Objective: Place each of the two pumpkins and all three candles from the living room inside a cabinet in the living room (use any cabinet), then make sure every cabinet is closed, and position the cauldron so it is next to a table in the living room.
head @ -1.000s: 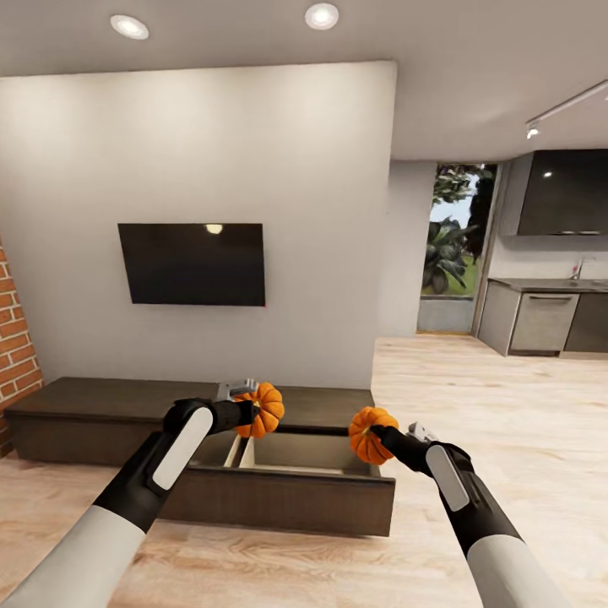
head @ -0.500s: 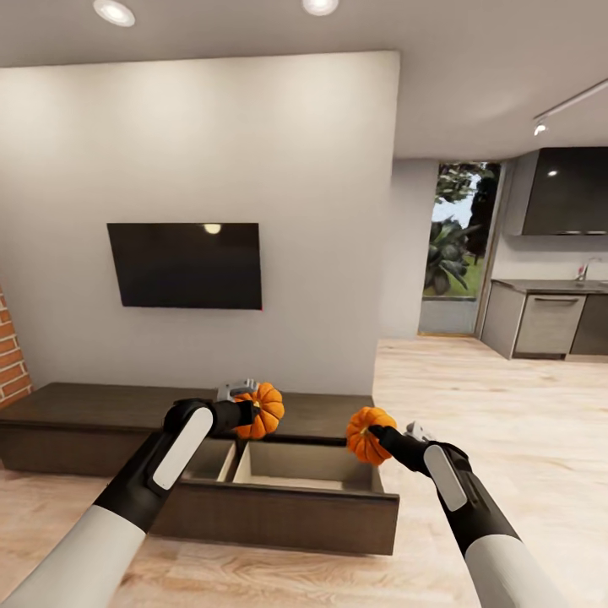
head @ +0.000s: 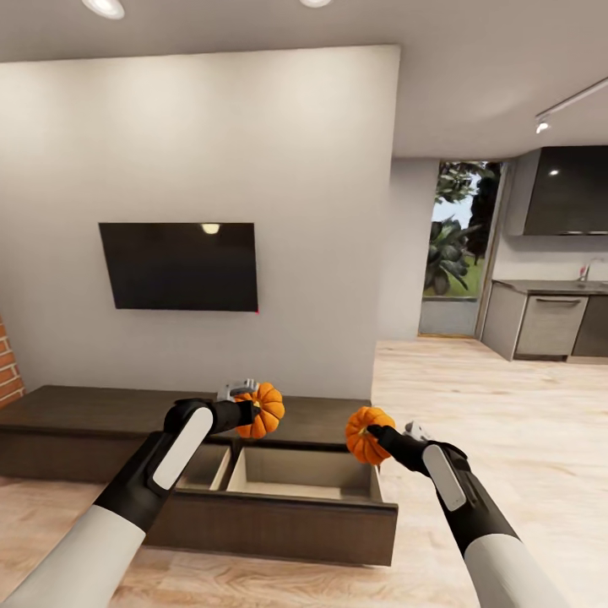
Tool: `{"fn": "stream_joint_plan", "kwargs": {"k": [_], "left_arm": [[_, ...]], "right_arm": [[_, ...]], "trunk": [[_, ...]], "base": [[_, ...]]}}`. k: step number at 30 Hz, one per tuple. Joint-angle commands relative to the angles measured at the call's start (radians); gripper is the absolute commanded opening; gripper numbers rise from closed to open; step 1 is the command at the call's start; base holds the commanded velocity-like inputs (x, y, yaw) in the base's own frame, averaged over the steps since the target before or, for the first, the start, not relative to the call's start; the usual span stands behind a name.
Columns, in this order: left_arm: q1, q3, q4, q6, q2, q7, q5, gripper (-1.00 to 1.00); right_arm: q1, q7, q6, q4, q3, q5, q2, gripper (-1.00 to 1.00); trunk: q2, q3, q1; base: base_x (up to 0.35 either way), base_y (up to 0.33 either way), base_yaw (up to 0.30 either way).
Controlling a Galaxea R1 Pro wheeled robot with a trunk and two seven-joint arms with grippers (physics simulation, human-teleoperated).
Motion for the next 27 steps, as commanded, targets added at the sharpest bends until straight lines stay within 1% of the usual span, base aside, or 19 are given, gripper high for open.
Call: {"fn": "stream_joint_plan", "kwargs": {"k": [1,4,7,21,27], "left_arm": [[-0.001,-0.003,-0.001,0.001,0.001,0.011,0.009,-1.0],[-0.001,-0.003,-0.002,0.001,0.001,0.011,0.01,-1.0],[-0.001,-0.003,-0.002,0.001,0.001,0.011,0.01,-1.0],[0.0,-0.003,-0.003,0.001,0.001,0.01,0.01,-1.0],[0.0,-0.003,-0.004,0.001,0.001,0.01,0.01,-1.0]], "right_arm": [[-0.001,-0.009,0.005,-0.002,0.006,-0.011,0.0,-1.0],[-0.001,-0.009,0.004,-0.002,0.028,-0.011,0.0,-1.0],[-0.001,-0.009,0.003,-0.002,0.037,-0.011,0.0,-1.0],[-0.001,-0.008,0.003,-0.002,0.041,-0.011,0.0,-1.0],[-0.001,-0.008,0.003,-0.002,0.041,-0.011,0.0,-1.0]], "trunk": [[-0.001,-0.002,0.0],[-0.001,-0.002,0.0],[-0.001,-0.002,0.0],[-0.001,-0.002,0.0],[-0.001,-0.002,0.0]], "base": [[0.133,-0.001,0.0],[0.19,-0.001,0.0],[0.206,0.0,0.0],[0.113,0.0,0.0],[0.17,-0.001,0.0]]}}
